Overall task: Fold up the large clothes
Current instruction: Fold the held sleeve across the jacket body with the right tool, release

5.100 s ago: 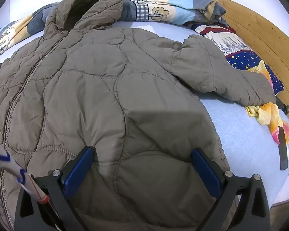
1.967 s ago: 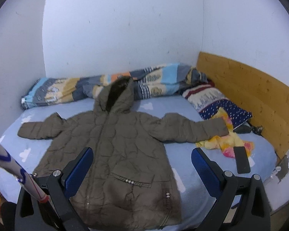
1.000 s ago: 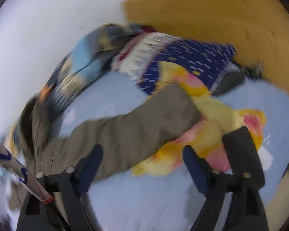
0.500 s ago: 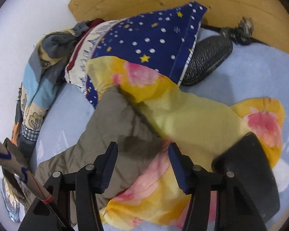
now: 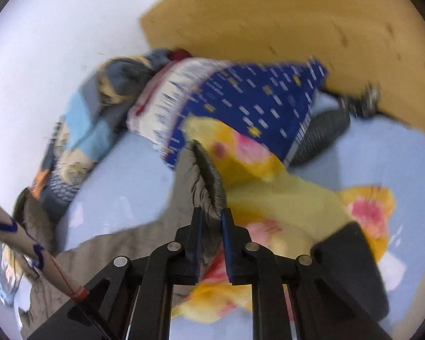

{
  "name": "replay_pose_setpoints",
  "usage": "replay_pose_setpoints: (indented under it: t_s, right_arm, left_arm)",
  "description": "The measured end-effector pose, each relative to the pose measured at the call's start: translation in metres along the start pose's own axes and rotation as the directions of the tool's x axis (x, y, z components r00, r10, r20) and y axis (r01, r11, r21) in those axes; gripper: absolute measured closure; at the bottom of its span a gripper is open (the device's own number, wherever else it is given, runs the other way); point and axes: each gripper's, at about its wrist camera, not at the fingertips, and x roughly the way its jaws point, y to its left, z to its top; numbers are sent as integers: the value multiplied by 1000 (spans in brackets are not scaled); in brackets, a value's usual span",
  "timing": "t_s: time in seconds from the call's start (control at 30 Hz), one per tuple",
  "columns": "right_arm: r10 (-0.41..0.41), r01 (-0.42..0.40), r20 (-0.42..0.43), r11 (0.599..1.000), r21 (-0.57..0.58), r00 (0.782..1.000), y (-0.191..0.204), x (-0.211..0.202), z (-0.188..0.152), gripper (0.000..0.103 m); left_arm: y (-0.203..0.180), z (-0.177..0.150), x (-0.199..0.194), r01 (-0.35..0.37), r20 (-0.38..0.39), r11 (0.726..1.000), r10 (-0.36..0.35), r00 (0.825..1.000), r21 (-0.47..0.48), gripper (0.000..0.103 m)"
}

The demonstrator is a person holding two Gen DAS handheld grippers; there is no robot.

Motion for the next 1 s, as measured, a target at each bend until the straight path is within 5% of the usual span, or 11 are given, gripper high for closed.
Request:
replay_pose_setpoints:
  t_s: [0.23, 0.53, 0.67, 1.0]
  right_arm:
    - [212, -195, 75, 963, -186, 974, 126, -100, -13, 90]
    - [489, -453, -47, 761, -464, 871, 327, -189, -118, 90]
    - [514, -510, -146, 694, -509, 845, 392, -180, -176, 90]
    - [442, -584, -383, 634, -507, 811, 473, -90, -311, 92]
  left_arm:
    - [30, 4, -15, -10, 12, 998, 11, 1000, -69, 0]
    - [79, 3, -25, -22, 3, 985, 23, 1000, -173, 0]
    - [96, 0, -26, -32, -12, 975, 30, 999, -219, 0]
    - [107, -2, -19, -76, -43, 971, 68, 997, -225, 0]
